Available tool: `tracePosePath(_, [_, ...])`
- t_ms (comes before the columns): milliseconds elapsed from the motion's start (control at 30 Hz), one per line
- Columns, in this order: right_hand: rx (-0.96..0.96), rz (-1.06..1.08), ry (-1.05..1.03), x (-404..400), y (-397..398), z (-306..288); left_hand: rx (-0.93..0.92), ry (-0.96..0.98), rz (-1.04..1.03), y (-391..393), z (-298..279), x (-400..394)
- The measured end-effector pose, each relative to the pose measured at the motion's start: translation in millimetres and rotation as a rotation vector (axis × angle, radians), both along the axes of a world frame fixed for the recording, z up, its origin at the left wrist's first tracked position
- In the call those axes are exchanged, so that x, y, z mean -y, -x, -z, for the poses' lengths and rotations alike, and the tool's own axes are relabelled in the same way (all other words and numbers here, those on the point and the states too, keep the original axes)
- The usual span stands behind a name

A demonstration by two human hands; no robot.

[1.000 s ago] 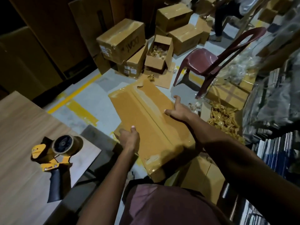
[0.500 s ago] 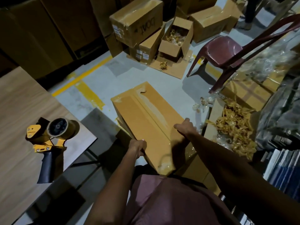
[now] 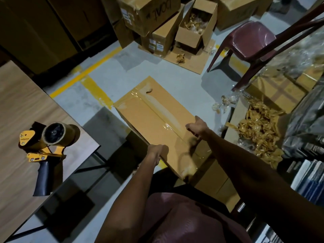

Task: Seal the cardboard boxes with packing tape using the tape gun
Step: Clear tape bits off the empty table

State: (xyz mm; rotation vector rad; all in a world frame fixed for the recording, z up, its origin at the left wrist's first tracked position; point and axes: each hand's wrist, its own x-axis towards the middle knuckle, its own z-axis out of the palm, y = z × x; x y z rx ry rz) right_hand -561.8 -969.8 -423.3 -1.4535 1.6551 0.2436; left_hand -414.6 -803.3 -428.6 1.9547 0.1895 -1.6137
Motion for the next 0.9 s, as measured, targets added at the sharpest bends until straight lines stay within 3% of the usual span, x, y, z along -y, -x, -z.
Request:
tracePosePath(133, [0.02,0.013,-0.059,-31.1,-5.4,4.8,0.121,0.02,0.002,-9.0,-12.6,-0.5])
tracePosePath(367, [0.134,0.036,-0.115,-97.5,-21.8,0.4,0.117,0.038,-0.054,-38.5,-31.0,-32.3])
tracePosePath(533, [0.326,0.031,-0.111,-130.8,-68.3,-45.3,0.161,0.137,-0.134,-59.2,-68.1,-70.9])
tracePosePath(900, [0.507,-0.035,0.077,-216.4,-172.4,-116.9,0.319,0.348,-0.328,-133.3,-123.8,-196.6])
